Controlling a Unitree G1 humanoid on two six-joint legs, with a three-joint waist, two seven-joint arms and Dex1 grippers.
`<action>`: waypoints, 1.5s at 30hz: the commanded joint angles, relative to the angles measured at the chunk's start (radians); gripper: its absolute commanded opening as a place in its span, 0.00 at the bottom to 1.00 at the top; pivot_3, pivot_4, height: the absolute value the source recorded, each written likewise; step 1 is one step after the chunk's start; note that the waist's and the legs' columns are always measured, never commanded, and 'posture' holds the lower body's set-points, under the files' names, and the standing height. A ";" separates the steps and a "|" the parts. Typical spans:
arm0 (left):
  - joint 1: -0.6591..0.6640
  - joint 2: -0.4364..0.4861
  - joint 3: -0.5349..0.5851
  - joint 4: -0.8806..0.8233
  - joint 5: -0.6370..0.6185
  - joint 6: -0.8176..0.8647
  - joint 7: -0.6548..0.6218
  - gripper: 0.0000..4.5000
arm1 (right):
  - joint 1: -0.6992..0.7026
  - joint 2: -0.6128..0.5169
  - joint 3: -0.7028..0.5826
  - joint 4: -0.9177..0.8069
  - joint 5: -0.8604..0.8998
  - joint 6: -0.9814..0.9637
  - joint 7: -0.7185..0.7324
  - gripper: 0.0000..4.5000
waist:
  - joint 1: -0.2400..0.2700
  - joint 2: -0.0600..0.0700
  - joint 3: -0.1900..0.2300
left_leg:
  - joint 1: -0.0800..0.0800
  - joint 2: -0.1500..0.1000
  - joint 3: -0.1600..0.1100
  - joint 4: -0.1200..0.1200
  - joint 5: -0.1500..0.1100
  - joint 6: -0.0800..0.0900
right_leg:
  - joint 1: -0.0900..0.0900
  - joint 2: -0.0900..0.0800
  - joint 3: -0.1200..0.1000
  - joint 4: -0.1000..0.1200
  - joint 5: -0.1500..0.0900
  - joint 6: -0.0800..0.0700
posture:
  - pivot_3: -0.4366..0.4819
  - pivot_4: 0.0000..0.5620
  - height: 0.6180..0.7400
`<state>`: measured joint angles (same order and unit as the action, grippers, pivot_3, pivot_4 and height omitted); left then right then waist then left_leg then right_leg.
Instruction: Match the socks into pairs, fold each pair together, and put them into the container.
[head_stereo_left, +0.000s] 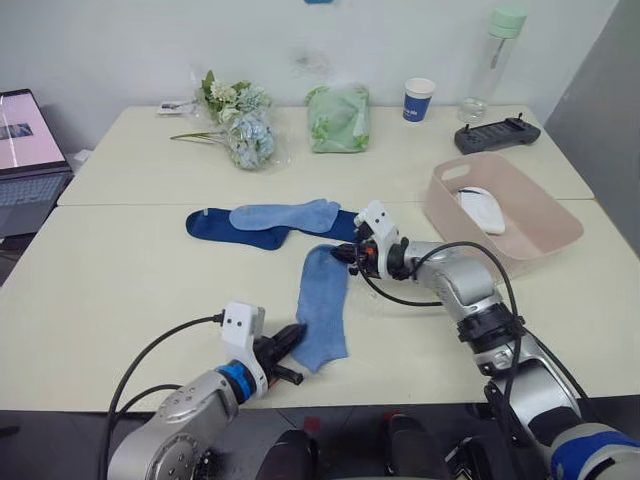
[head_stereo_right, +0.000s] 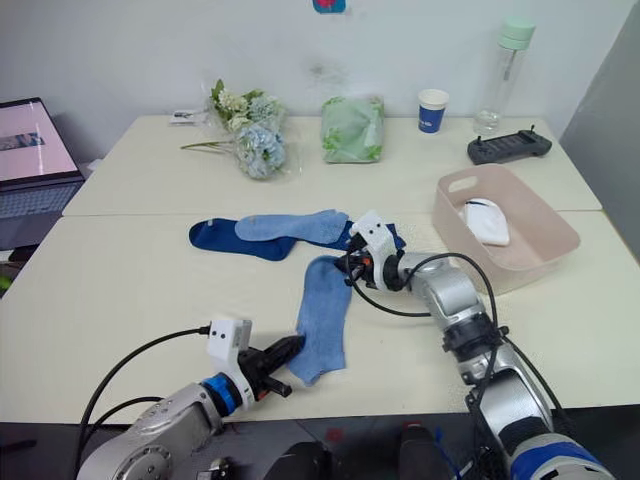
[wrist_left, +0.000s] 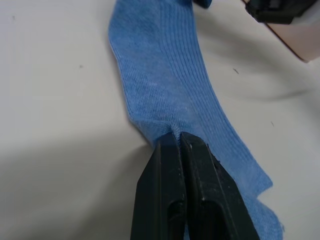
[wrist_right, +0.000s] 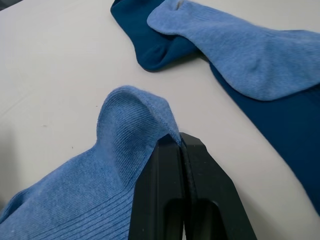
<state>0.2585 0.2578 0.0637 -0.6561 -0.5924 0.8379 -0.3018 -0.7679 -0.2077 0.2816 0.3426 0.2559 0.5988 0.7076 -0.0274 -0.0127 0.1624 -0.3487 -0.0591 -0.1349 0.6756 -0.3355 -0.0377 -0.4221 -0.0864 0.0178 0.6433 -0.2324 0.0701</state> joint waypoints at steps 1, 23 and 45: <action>-0.002 -0.040 -0.012 -0.014 0.016 -0.053 0.040 0.00 | -0.048 0.032 0.007 0.065 -0.031 -0.078 0.035 0.00 | 0.000 0.000 0.000 | 0.000 0.000 0.000 0.000 0.000 0.000 | 0.000 0.000 0.000 0.000 0.000 0.000 | 0.48 0.27 1.00; 0.033 0.160 0.090 -0.082 -0.143 -0.013 -0.117 0.88 | 0.094 -0.057 -0.129 -0.239 0.019 0.031 0.085 0.81 | -0.001 0.001 0.000 | 0.000 0.000 0.000 0.000 0.000 0.000 | 0.000 0.001 0.000 0.000 0.000 0.000 | 0.48 0.27 1.00; -1.006 0.248 -0.184 1.237 0.340 -0.593 -0.613 0.95 | 0.341 -0.316 0.131 -0.458 -0.036 -0.228 0.397 0.81 | -0.013 0.001 0.003 | 0.000 -0.002 0.000 0.000 0.000 -0.001 | -0.001 0.003 -0.002 0.000 0.000 0.001 | 0.48 0.27 1.00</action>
<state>-0.7189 0.5017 -0.1259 0.5366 -0.2808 0.2976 -0.8892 -0.4152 -0.5320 0.4203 -0.1112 0.2162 0.3949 1.0933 -0.0407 -0.0117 0.1657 -0.3492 -0.0607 -0.1353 0.6759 -0.3355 -0.0384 -0.4230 -0.0840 0.0153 0.6435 -0.2323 0.0706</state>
